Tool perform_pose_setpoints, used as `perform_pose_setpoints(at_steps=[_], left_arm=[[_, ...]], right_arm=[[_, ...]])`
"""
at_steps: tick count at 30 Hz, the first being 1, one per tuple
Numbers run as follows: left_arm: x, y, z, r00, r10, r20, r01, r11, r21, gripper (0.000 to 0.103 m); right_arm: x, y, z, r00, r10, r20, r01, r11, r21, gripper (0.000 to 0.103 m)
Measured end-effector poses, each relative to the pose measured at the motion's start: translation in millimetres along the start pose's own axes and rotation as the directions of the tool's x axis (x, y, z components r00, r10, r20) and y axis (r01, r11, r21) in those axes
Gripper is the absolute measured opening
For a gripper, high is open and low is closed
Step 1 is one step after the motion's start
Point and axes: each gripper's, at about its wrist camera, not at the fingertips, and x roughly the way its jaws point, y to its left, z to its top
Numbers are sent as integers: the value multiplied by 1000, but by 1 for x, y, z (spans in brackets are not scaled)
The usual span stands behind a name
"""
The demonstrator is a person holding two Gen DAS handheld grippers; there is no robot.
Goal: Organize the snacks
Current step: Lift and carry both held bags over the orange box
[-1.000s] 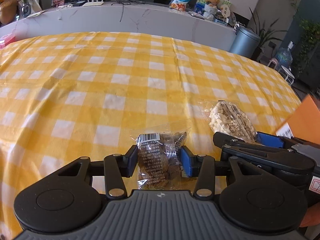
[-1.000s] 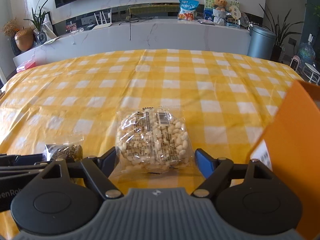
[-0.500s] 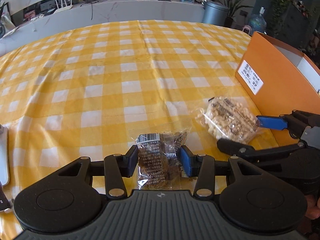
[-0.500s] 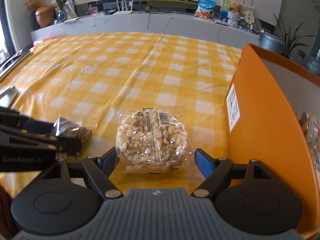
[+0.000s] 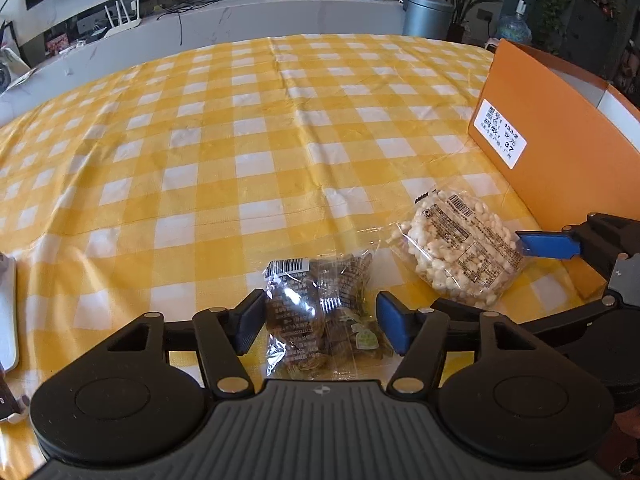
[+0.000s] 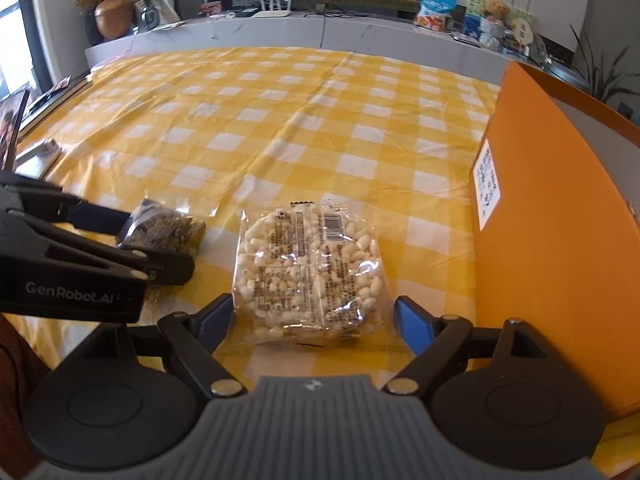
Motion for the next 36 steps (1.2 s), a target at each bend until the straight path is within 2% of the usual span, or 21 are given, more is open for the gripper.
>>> perform_pose_setpoints(at_steps=[4,6,8,9,13,19,28,36], left_arm=[[1,-4,2,998,51,-23,-51,999,-10,76],[2,-2,1,997,74,-27,-74,997,-21,84],[2,0,0,997,73,-29,-74,997,-35,85],[2,0,0,997,74,-30,-76,996,-37,85],[-2,-2,0,997,68,-25,-69,997,-43,68],[-6,-4,-3,998,63,1,-63,996,-70,59],[-40,-3,0,995,53,85,-43,992,-116,58],[-77,-13,13,983,31,182,-11,994,-109,58]], right_arm=[[0,0,0,1000,2,8,-2,1000,-5,87],[0,0,-1,1000,4,17,-4,1000,-5,87],[0,0,-1,1000,7,20,-7,1000,-3,87],[1,0,-1,1000,9,20,-9,1000,0,87],[0,0,0,1000,6,19,-7,1000,9,82],[-5,5,1,1000,9,20,-9,1000,8,76],[-38,12,7,994,-8,113,12,1000,-27,74],[-82,6,15,972,-47,229,52,998,-17,74]])
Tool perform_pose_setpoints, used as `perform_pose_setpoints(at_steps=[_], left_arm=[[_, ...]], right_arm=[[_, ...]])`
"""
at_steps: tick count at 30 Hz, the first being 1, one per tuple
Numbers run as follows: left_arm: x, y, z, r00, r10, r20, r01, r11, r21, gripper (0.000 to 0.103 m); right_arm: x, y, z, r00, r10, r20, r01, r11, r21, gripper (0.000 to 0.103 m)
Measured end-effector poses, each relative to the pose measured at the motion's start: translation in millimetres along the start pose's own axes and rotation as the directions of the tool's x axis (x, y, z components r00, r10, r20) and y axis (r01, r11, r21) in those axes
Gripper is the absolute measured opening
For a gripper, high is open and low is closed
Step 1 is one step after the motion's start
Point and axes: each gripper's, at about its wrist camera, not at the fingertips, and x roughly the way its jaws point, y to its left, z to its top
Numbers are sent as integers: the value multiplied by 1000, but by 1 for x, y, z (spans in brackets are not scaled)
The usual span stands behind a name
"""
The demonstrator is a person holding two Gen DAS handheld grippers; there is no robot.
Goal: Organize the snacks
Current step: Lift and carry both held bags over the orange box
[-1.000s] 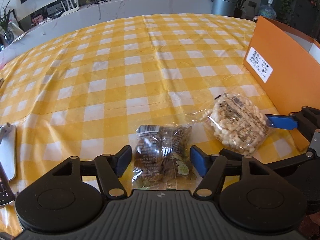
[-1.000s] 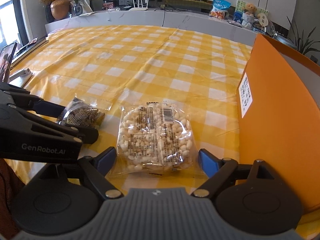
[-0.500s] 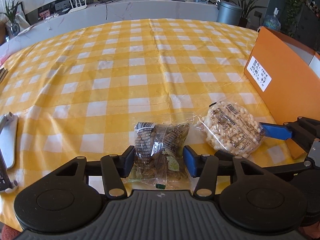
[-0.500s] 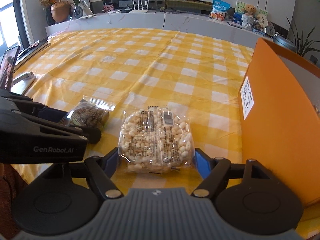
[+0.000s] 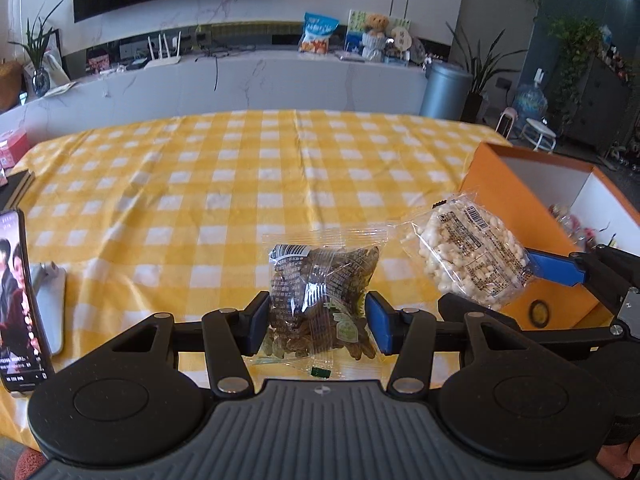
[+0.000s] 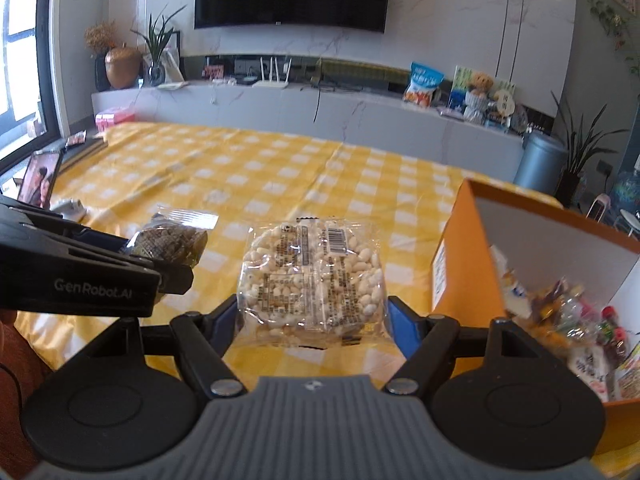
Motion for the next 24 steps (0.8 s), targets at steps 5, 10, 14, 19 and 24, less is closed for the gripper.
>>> perform_pose_setpoints(at_steps=[5,10,14,19,24], left_arm=[[-17,-20,13,998,-41,54,38,998,53,58],[-17,-45,26,994,-86,64,78,990,120,58],[-12,-73,38,988,-145,60,131,972,193,58],[-1,-112,55,976,-209,58,182,935,305,58],[15,-144,73,962,-271,31,239,893,382,58]], right_arm=[[-29,-12,9,997,-23,70,23,1000,-12,74],[-51,-38,16,993,-80,91,81,997,-4,74],[-61,-68,21,990,-119,73,117,993,34,74],[-70,-100,22,982,-180,55,179,983,29,74],[-78,-137,28,970,-239,39,238,971,30,74]])
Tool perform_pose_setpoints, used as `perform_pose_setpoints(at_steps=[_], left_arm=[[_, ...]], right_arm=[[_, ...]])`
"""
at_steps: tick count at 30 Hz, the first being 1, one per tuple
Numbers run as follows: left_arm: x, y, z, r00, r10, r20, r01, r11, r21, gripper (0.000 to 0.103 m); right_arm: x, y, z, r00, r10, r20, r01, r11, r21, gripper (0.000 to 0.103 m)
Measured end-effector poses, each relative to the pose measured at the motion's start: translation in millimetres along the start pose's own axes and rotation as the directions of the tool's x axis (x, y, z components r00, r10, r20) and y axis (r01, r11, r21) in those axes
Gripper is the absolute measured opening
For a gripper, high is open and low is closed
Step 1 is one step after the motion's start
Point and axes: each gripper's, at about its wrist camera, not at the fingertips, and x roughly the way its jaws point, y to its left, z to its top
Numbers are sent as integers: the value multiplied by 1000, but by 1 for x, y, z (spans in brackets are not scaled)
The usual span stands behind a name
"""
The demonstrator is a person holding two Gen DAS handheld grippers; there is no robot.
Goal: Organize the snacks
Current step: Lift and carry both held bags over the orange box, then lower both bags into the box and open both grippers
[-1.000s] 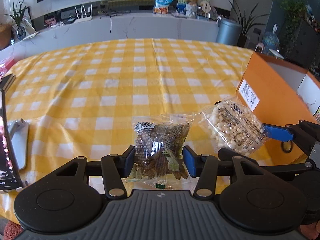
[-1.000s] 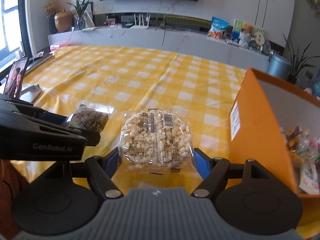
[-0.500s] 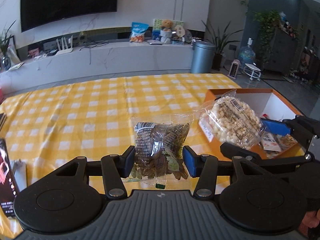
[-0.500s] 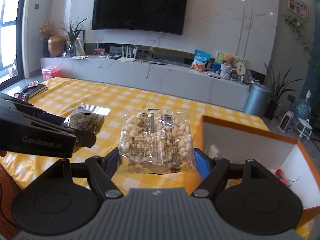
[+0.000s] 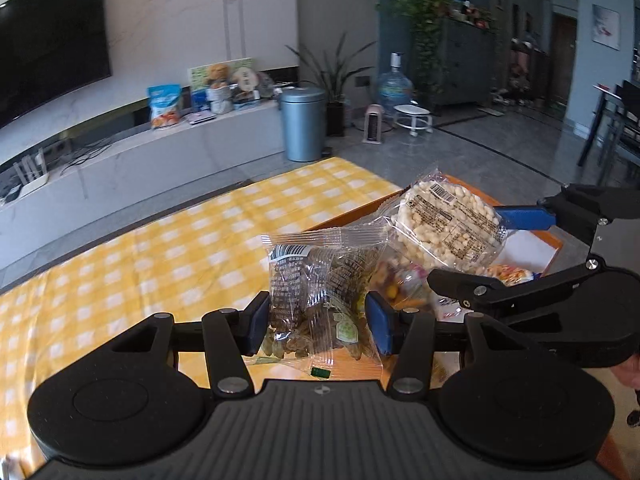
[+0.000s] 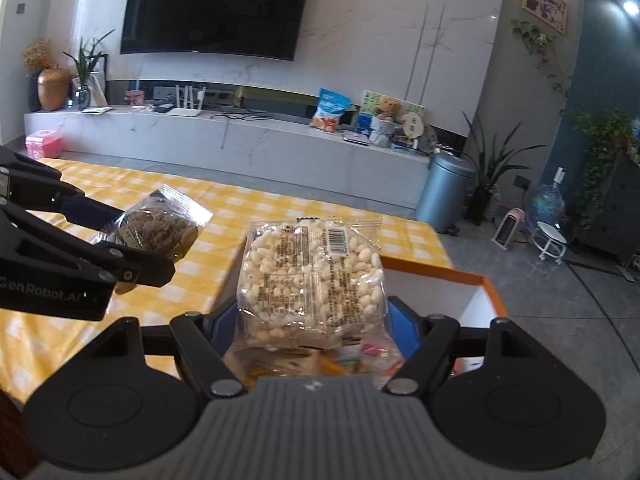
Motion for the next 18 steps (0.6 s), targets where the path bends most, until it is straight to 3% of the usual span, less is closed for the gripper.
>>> perform_pose_setpoints(at_steps=[6,18], left_arm=[[35,-11,29,998,-66,-15,67,997,36,58],[108,-37,40,985,-120,-124,140,976,166,58]], right_arm=[[15,-44,13,998,-34,-49,37,998,56,74],[68,-96,5,979,-53,-196,76,991,114,74]])
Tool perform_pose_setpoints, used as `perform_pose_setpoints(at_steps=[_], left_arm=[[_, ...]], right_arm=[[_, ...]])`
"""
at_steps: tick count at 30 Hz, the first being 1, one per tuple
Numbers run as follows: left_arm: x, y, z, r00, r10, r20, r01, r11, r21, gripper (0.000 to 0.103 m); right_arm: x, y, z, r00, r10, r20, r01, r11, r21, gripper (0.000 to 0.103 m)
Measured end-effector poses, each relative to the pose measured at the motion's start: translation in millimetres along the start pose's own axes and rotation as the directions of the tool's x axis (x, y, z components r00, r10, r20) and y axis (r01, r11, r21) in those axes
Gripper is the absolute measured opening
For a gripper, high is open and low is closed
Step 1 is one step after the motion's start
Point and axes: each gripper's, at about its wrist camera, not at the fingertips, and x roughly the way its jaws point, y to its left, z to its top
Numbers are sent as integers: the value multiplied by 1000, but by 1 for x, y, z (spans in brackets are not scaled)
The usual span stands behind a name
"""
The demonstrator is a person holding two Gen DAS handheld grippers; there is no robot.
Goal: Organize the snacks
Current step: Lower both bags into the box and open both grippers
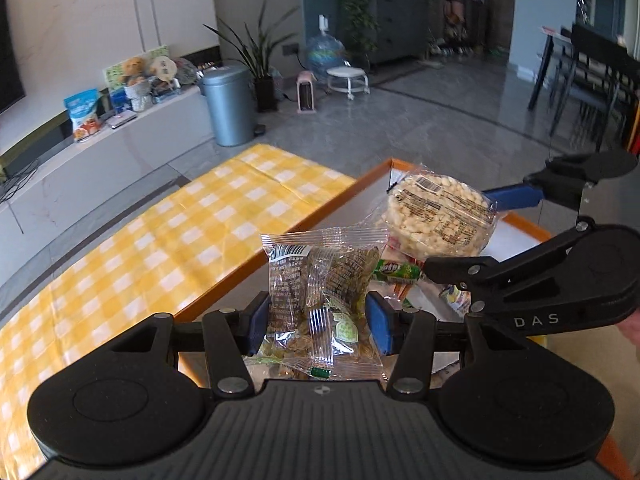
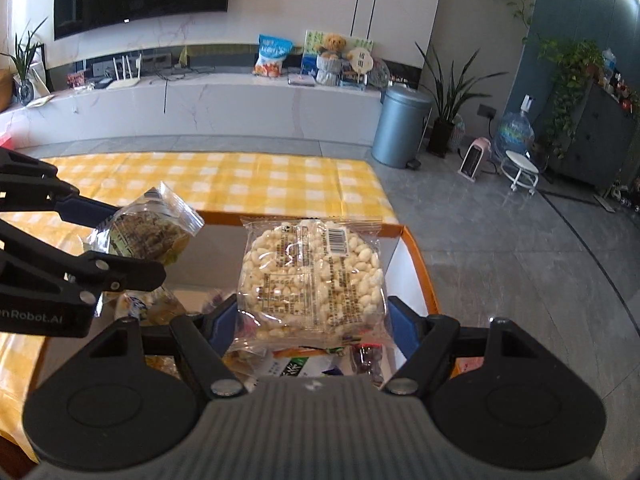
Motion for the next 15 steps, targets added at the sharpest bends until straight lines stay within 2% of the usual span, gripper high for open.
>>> perform_pose_setpoints(at_steps=[3,8,15], left_arm=[[19,1,0,999,6,-46,-5,1000,11,58],[42,-2,-4,992,2,-124,5,998,55,58],[59,-8,-7,983,10,-185,12,993,121,59]], right_arm=[[17,-3,0,999,18,-38,-18,1000,-1,74],[46,-4,0,994,1,-108,-4,1000,-29,74],[78,-7,-12,969,-12,-245,-11,996,-92,74]])
